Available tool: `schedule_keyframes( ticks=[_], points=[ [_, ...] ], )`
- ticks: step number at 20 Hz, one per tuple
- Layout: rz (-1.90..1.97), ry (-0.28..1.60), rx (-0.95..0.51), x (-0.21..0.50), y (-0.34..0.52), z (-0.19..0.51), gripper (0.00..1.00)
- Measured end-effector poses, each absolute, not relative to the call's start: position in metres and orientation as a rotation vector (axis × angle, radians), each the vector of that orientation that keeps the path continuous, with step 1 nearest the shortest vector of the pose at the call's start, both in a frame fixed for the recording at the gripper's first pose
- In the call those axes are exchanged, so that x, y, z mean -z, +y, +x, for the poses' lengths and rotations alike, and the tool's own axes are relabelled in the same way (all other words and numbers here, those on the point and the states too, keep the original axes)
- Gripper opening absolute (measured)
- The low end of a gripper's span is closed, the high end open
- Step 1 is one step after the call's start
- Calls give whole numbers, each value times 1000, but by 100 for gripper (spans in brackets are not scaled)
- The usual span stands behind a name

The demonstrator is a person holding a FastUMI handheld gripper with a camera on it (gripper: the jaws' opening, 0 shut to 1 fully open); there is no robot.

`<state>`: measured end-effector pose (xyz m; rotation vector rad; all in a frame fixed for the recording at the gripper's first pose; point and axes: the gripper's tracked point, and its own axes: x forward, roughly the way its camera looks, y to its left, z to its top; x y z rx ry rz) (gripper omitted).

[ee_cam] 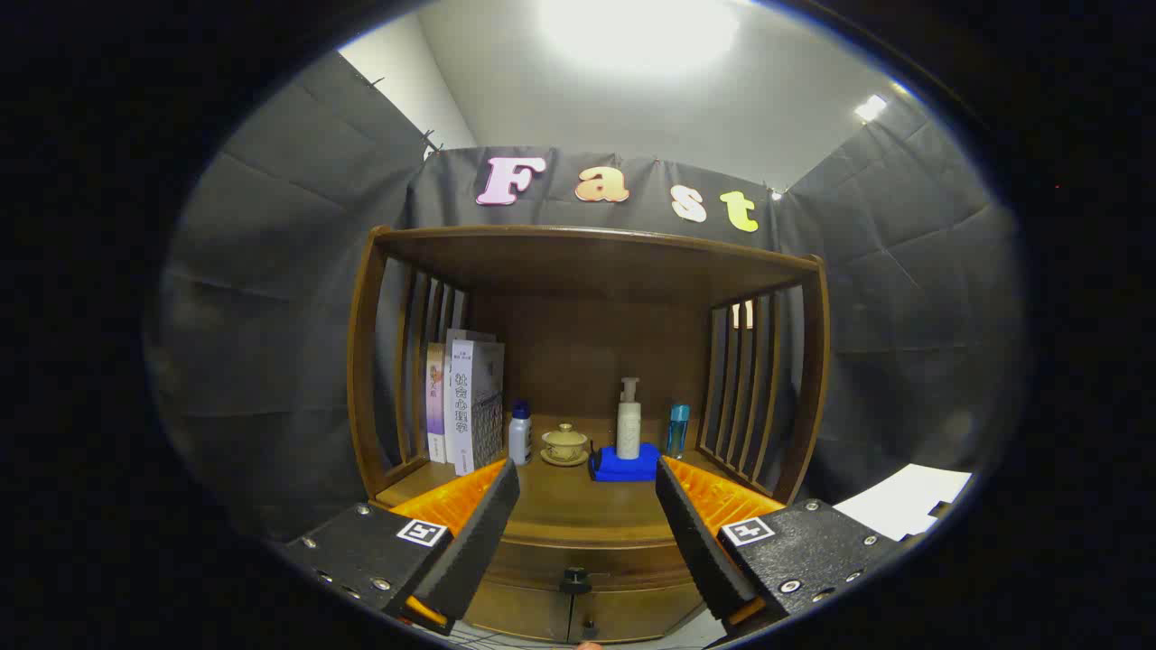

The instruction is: Pull open the drawer, take out the items inside it, and place them on the countertop above the cabinet.

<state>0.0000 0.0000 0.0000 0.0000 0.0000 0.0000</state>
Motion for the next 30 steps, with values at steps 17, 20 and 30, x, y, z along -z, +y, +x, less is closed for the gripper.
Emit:
schedule_keyframes(
  ticks=[17, 20, 30],
  points=[
    [76, -80, 23, -34, -10, -15, 94],
    [63, -67, 21, -28, -7, -12, 95],
    [-37, -2, 29, 8, 8, 3, 95]
  ],
)
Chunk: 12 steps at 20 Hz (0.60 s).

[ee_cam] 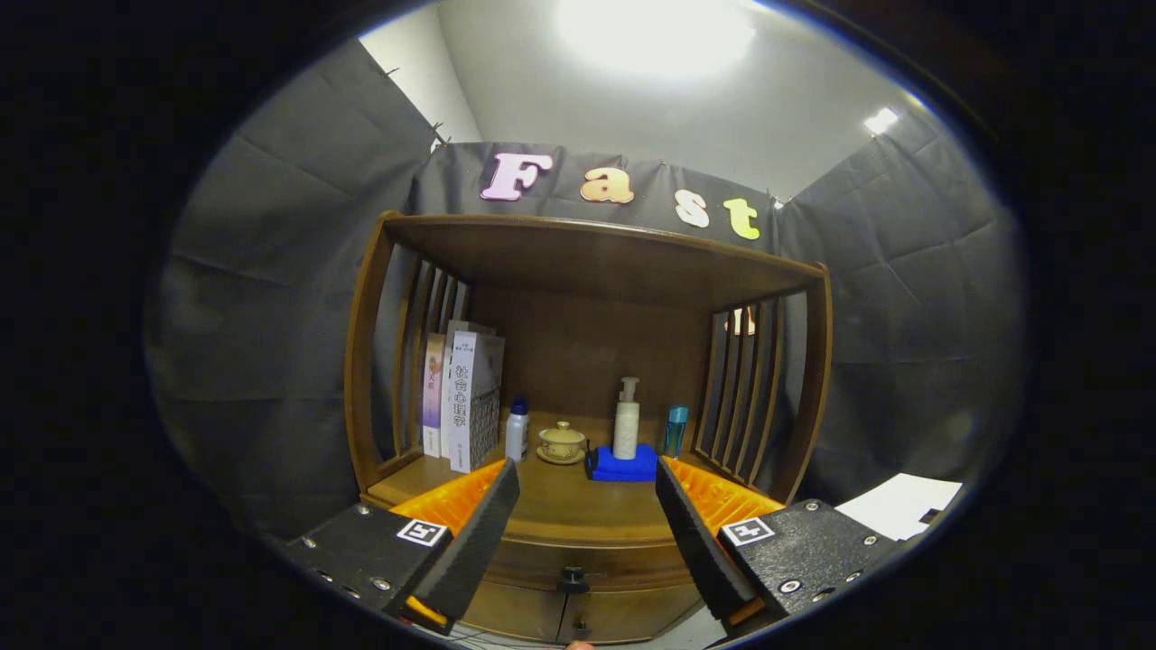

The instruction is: Pull open the drawer, take out the items inside it, and place them on the countertop above the cabinet.

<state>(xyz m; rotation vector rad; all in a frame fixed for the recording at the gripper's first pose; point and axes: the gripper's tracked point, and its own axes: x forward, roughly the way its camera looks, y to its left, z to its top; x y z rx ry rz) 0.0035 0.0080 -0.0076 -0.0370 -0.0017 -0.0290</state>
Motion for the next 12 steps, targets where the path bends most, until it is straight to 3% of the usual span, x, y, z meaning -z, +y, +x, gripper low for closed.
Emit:
schedule_keyframes(
  ticks=[12],
  points=[
    [-40, 17, 45, 83, -10, 33, 95]
  ],
)
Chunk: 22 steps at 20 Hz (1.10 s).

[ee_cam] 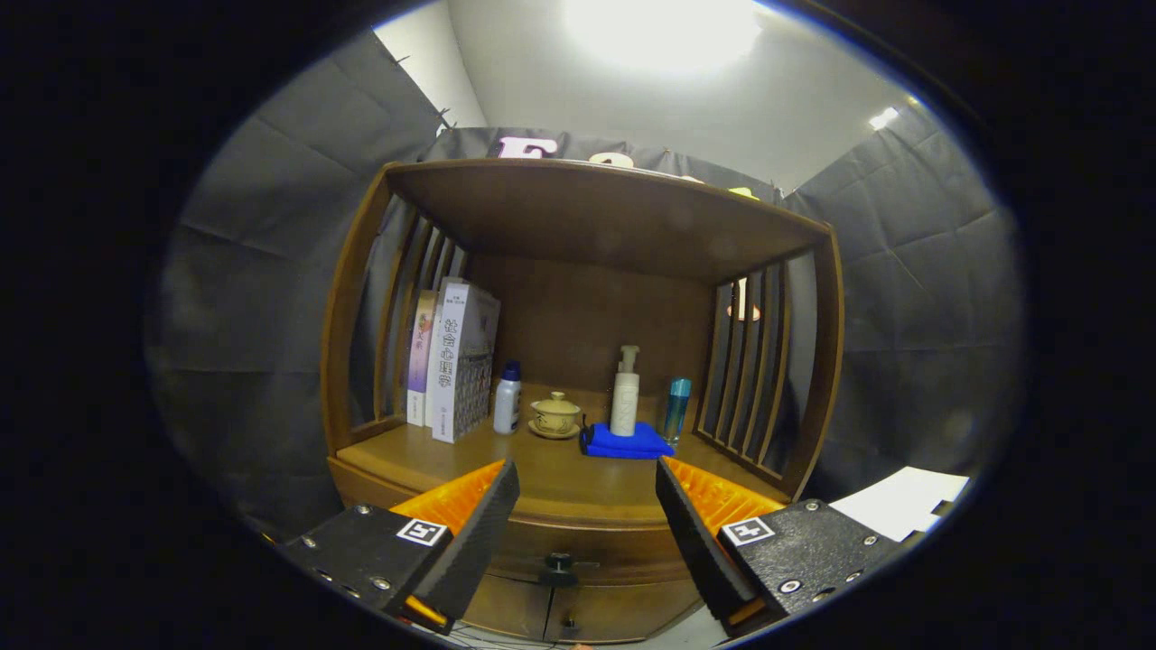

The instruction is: Pull open the drawer, take out the items inside it, and place them on the countertop above the cabinet.

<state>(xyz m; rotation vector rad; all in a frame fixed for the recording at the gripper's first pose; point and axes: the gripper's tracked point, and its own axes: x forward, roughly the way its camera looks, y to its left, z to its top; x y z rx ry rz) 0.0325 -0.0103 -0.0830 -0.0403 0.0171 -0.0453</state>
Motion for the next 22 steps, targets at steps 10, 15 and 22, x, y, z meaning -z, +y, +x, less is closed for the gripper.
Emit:
schedule_keyframes(
  ticks=[10, 15, 22],
  points=[
    [10, 234, 33, 209, 2, 59, 95],
    [40, 344, -2, 254, 15, 74, 95],
    [38, 380, -2, 274, 26, 82, 78]
  ],
)
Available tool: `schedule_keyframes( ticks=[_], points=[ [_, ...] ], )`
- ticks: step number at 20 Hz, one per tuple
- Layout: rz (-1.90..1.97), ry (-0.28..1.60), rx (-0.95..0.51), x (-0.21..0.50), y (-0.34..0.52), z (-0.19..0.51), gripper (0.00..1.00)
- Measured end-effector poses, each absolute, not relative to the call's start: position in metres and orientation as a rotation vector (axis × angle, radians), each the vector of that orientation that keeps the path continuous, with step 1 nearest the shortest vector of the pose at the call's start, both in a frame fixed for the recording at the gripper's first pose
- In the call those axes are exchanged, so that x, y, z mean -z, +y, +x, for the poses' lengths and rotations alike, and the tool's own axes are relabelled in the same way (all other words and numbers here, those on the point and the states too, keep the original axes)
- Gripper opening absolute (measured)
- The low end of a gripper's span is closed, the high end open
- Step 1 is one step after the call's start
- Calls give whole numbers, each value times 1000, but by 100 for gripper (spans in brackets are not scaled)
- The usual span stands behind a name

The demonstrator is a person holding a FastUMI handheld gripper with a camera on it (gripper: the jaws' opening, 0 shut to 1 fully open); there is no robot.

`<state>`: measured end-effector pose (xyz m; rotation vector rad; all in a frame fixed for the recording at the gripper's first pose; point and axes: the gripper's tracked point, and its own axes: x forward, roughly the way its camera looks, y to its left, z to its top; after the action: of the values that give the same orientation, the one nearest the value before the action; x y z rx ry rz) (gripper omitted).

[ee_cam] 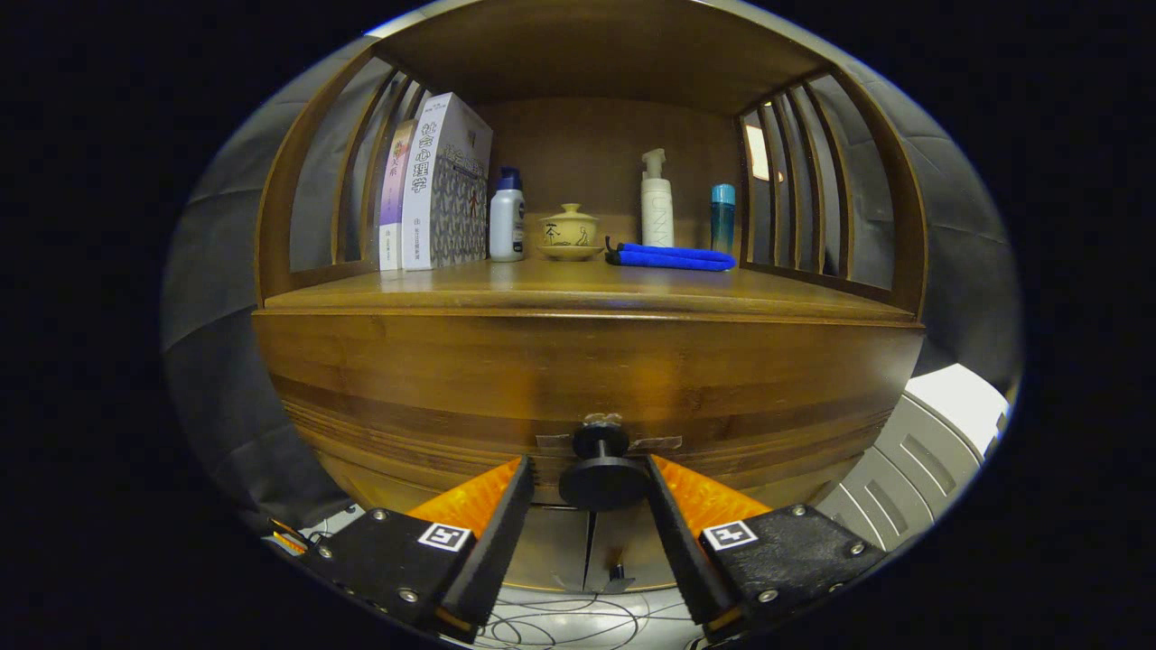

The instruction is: Pull open the drawer, take out the items inside it, and place them on the countertop above the cabinet.

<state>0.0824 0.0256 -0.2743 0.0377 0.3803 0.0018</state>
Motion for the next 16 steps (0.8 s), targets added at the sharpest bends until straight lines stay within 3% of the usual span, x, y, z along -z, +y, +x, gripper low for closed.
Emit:
schedule_keyframes(
  ticks=[7, 8, 11, 14, 16],
  points=[
    [50, 386, 40, 281, 17, 80, 47],
    [43, 399, 41, 286, 16, 77, 45],
    [39, 404, 12, 289, 24, 76, 25],
    [59, 393, 8, 287, 23, 72, 23],
    [70, 357, 4, 279, 23, 69, 39]
  ],
)
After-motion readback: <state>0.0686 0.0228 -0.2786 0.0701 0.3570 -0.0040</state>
